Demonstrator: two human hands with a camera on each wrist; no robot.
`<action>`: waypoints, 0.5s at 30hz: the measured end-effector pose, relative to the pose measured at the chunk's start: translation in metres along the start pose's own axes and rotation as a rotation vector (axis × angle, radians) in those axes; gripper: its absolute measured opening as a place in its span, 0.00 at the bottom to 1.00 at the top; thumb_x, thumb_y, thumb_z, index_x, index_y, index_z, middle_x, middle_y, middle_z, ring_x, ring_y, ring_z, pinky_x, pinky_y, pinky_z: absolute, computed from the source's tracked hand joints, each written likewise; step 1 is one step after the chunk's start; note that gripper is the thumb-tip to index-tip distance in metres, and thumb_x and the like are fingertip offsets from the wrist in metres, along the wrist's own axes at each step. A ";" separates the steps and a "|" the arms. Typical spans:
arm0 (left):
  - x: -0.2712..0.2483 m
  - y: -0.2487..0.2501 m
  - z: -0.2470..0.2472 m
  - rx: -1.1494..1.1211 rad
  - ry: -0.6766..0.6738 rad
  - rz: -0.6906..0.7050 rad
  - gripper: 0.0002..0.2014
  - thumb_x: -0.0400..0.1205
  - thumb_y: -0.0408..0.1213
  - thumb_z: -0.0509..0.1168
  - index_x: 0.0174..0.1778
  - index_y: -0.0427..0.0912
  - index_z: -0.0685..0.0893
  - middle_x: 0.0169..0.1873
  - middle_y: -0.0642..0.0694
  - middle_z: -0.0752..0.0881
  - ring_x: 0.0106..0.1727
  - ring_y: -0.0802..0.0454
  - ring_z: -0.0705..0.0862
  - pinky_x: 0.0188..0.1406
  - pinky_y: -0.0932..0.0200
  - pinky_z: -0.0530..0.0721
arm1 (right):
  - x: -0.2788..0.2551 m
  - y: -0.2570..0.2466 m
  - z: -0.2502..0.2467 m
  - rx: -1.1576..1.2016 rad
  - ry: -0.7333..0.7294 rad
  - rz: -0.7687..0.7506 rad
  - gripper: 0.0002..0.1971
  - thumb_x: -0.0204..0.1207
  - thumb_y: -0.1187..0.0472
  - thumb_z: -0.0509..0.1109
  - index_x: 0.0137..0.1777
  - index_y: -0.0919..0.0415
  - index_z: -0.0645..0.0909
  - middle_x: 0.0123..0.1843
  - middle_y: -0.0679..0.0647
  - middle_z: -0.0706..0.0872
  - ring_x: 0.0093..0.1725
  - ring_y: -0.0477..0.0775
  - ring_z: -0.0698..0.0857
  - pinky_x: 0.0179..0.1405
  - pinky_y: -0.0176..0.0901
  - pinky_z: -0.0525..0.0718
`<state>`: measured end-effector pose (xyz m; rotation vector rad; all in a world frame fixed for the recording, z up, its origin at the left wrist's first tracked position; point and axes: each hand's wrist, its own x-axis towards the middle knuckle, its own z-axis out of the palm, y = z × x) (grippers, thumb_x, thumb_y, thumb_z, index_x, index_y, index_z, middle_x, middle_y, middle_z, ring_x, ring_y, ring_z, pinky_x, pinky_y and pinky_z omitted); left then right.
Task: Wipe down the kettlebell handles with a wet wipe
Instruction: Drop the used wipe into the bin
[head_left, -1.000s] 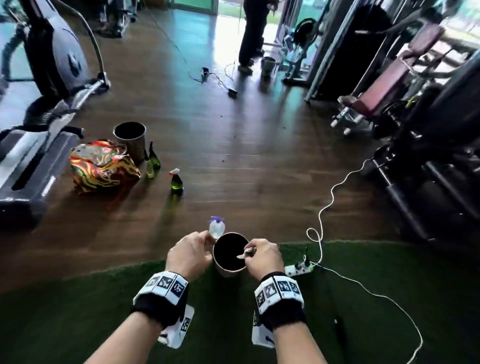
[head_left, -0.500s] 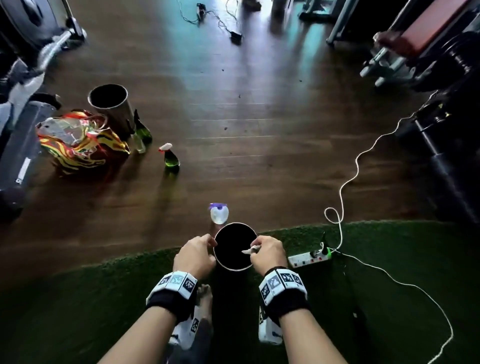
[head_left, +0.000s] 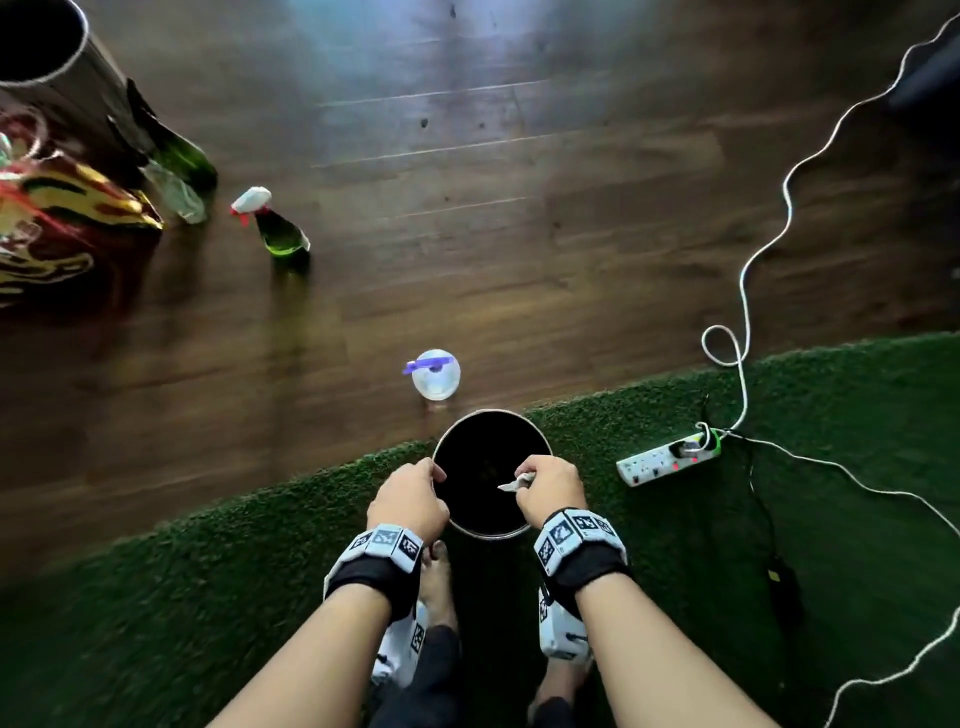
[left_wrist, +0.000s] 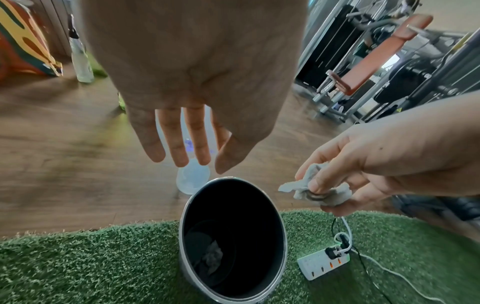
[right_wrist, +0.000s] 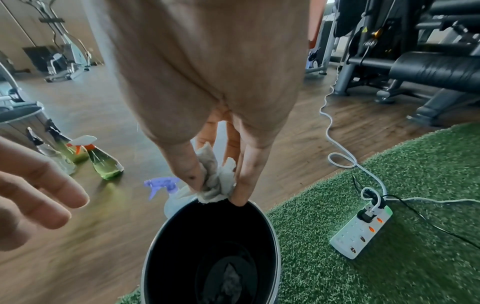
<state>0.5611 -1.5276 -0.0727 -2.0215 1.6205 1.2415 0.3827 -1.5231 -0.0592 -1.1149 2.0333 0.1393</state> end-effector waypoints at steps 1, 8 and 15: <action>0.007 -0.002 0.003 0.009 -0.015 -0.012 0.18 0.77 0.35 0.65 0.61 0.59 0.82 0.63 0.51 0.85 0.64 0.45 0.85 0.60 0.51 0.82 | 0.008 0.000 0.005 -0.005 -0.016 0.006 0.12 0.76 0.67 0.67 0.51 0.53 0.90 0.57 0.57 0.89 0.58 0.61 0.87 0.61 0.45 0.84; 0.031 -0.006 0.014 0.010 -0.055 -0.038 0.20 0.78 0.35 0.65 0.64 0.57 0.82 0.65 0.50 0.85 0.65 0.45 0.84 0.62 0.49 0.83 | 0.041 -0.003 0.025 -0.005 -0.113 -0.003 0.21 0.76 0.67 0.69 0.67 0.52 0.87 0.64 0.56 0.89 0.65 0.60 0.86 0.65 0.45 0.83; 0.023 -0.004 0.006 -0.042 0.023 -0.040 0.17 0.79 0.34 0.64 0.62 0.55 0.82 0.62 0.50 0.85 0.62 0.45 0.84 0.57 0.50 0.83 | 0.050 -0.009 0.025 -0.056 -0.153 -0.095 0.24 0.73 0.68 0.69 0.68 0.50 0.86 0.66 0.54 0.89 0.67 0.58 0.85 0.69 0.46 0.82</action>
